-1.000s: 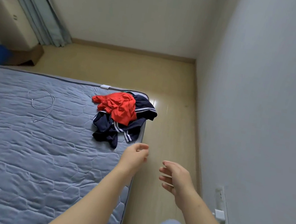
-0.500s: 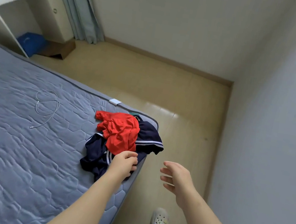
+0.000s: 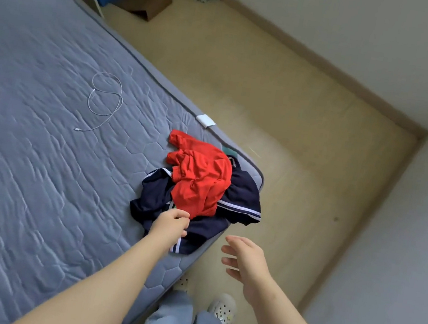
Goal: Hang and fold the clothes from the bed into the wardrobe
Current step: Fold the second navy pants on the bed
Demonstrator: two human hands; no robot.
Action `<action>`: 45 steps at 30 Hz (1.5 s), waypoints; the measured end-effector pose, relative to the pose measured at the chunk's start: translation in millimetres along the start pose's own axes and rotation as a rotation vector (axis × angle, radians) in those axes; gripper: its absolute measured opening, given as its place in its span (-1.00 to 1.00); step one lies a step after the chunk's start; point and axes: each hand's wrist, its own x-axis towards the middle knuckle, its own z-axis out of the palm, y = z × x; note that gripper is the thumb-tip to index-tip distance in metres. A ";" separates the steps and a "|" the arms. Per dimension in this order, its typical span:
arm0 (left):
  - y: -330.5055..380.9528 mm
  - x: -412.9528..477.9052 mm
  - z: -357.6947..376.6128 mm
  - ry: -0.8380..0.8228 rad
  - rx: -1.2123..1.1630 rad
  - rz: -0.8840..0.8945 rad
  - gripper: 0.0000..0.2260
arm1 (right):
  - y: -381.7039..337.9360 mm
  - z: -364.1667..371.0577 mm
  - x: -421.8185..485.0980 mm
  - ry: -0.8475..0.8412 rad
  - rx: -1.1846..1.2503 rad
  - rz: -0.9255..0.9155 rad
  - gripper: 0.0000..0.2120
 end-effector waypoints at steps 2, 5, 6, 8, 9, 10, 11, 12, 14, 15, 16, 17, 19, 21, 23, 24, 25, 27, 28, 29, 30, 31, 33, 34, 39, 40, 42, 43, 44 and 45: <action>-13.4 18.0 -4.4 0.017 0.000 -0.045 -0.86 | 0.0 14.2 17.7 -0.011 -0.050 0.029 -0.88; -36.7 48.7 -10.3 0.000 0.007 -0.109 -0.87 | 1.5 41.4 51.1 -0.015 -0.094 0.064 -0.90; -51.9 66.2 -13.5 -0.003 0.011 -0.136 -0.87 | 7.9 56.3 69.3 -0.027 -0.125 0.085 -0.90; -65.5 83.1 -14.5 -0.007 0.020 -0.162 -0.85 | 12.3 68.7 85.7 -0.034 -0.165 0.108 -0.89; -74.8 93.5 -15.4 0.004 0.018 -0.183 -0.82 | 18.1 76.7 97.2 -0.044 -0.190 0.122 -0.88; -84.4 103.2 -15.4 0.014 0.016 -0.201 -0.80 | 24.0 82.8 107.6 -0.050 -0.209 0.137 -0.86; -92.3 113.2 -15.1 0.022 0.016 -0.220 -0.79 | 29.0 87.9 118.6 -0.046 -0.226 0.150 -0.85; -101.4 125.0 -14.4 0.032 0.015 -0.239 -0.80 | 34.2 93.5 131.3 -0.046 -0.257 0.154 -0.85; -118.0 149.7 -12.8 0.048 0.027 -0.254 -0.84 | 45.6 103.1 161.0 -0.035 -0.341 0.127 -0.90; -127.8 163.1 -11.3 0.071 0.027 -0.262 -0.83 | 52.7 107.2 177.3 -0.031 -0.381 0.110 -0.89; -135.7 174.2 -9.3 0.100 0.020 -0.271 -0.79 | 59.7 110.2 191.7 -0.031 -0.415 0.095 -0.84; -143.4 184.3 -7.4 0.141 0.011 -0.282 -0.76 | 67.1 111.8 205.2 -0.035 -0.461 0.075 -0.77; -160.5 201.0 -2.7 0.254 -0.016 -0.312 -0.67 | 82.9 114.0 231.3 -0.033 -0.619 0.024 -0.63; -174.3 215.1 1.0 0.337 -0.060 -0.316 -0.54 | 94.2 116.7 250.4 -0.021 -0.803 -0.014 -0.57; -179.2 224.5 1.0 0.371 -0.115 -0.290 -0.38 | 98.6 118.1 261.9 -0.008 -0.918 -0.074 -0.55; -185.7 232.3 2.9 0.380 -0.123 -0.279 -0.31 | 104.8 118.9 271.2 -0.006 -0.959 -0.100 -0.54; -188.3 238.4 3.2 0.383 -0.105 -0.272 -0.25 | 108.3 119.9 277.3 -0.002 -0.992 -0.117 -0.54; -195.7 251.5 2.3 0.358 -0.051 -0.262 -0.20 | 115.0 120.7 291.0 -0.006 -1.045 -0.125 -0.55; -199.0 256.5 1.5 0.328 -0.047 -0.250 -0.20 | 117.6 120.7 296.6 -0.008 -1.079 -0.141 -0.56; -200.5 259.0 0.3 0.286 -0.066 -0.237 -0.22 | 119.8 119.9 300.7 -0.011 -1.129 -0.171 -0.56; -201.6 260.3 -0.1 0.246 -0.102 -0.219 -0.26 | 122.4 117.9 304.4 -0.003 -1.181 -0.213 -0.56; -201.6 259.1 0.2 0.217 -0.132 -0.202 -0.32 | 123.9 114.8 305.8 0.012 -1.213 -0.250 -0.58; -202.0 252.3 1.5 0.199 -0.116 -0.184 -0.53 | 125.3 108.0 304.9 0.035 -1.186 -0.274 -0.70; -202.4 246.0 0.7 0.203 -0.092 -0.181 -0.67 | 124.8 106.2 301.5 0.031 -1.147 -0.265 -0.78; -206.3 205.7 -12.7 0.283 -0.196 -0.262 -0.84 | 110.3 115.5 265.2 0.036 -0.795 -0.159 -0.95; -204.0 194.9 -17.7 0.297 -0.227 -0.270 -0.86 | 103.1 118.7 255.0 0.035 -0.713 -0.144 -0.88; -196.5 172.1 -28.0 0.299 -0.276 -0.271 -0.92 | 88.2 122.3 236.8 0.037 -0.584 -0.143 -0.77; -191.0 159.2 -33.9 0.304 -0.310 -0.266 -0.92 | 79.8 123.2 226.9 0.030 -0.533 -0.156 -0.76; -183.9 145.5 -41.8 0.313 -0.351 -0.250 -0.90 | 69.5 125.3 214.9 0.013 -0.493 -0.172 -0.77; -178.7 137.5 -46.1 0.316 -0.389 -0.242 -0.87 | 62.4 125.7 207.6 -0.011 -0.462 -0.180 -0.78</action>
